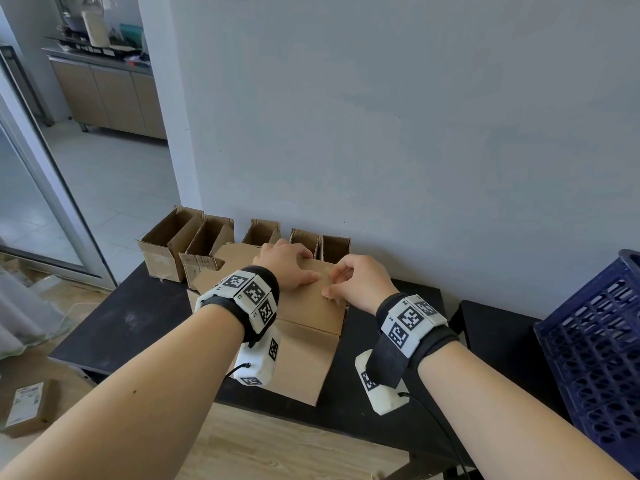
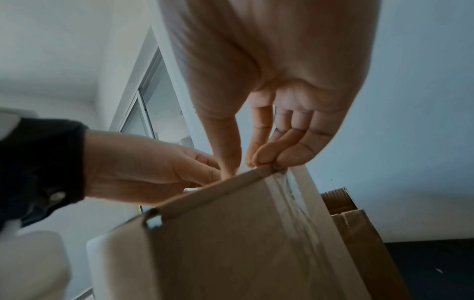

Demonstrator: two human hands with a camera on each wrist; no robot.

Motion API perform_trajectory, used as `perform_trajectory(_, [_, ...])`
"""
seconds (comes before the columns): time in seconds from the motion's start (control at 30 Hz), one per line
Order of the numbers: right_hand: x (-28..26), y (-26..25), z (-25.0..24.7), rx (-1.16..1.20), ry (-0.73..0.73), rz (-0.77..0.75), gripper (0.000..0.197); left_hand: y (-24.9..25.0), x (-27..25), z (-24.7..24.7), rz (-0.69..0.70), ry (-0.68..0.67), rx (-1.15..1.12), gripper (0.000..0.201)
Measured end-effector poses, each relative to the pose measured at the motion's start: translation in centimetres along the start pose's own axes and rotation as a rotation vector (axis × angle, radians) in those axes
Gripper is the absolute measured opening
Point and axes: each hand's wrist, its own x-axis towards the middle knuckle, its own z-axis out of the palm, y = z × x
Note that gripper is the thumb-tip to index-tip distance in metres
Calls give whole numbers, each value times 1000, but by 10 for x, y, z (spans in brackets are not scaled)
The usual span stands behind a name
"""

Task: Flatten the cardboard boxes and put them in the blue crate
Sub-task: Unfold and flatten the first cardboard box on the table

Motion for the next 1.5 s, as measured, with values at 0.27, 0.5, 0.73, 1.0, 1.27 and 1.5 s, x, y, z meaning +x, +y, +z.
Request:
perform_trajectory(0.27, [-3, 11, -9, 0, 54, -80, 18, -1, -2, 0, -3, 0, -8, 52])
perform_trajectory(0.5, [-5, 16, -12, 30, 52, -77, 10, -1, -2, 1, 1, 2, -6, 52])
perform_trajectory(0.73, [-12, 2, -6, -194, 30, 4, 44, 0, -3, 1, 5, 6, 12, 53])
perform_trajectory(1.0, [-17, -17, 0, -364, 19, 58, 32, -2, -4, 0, 10, 0, 16, 54])
perform_trajectory(1.27, [-23, -32, 6, -678, 108, -146, 12, -3, -3, 1, 23, 2, 16, 53])
perform_trajectory(1.5, [-21, -15, -9, -246, 38, 102, 12, -1, -4, 0, 22, -15, 20, 54])
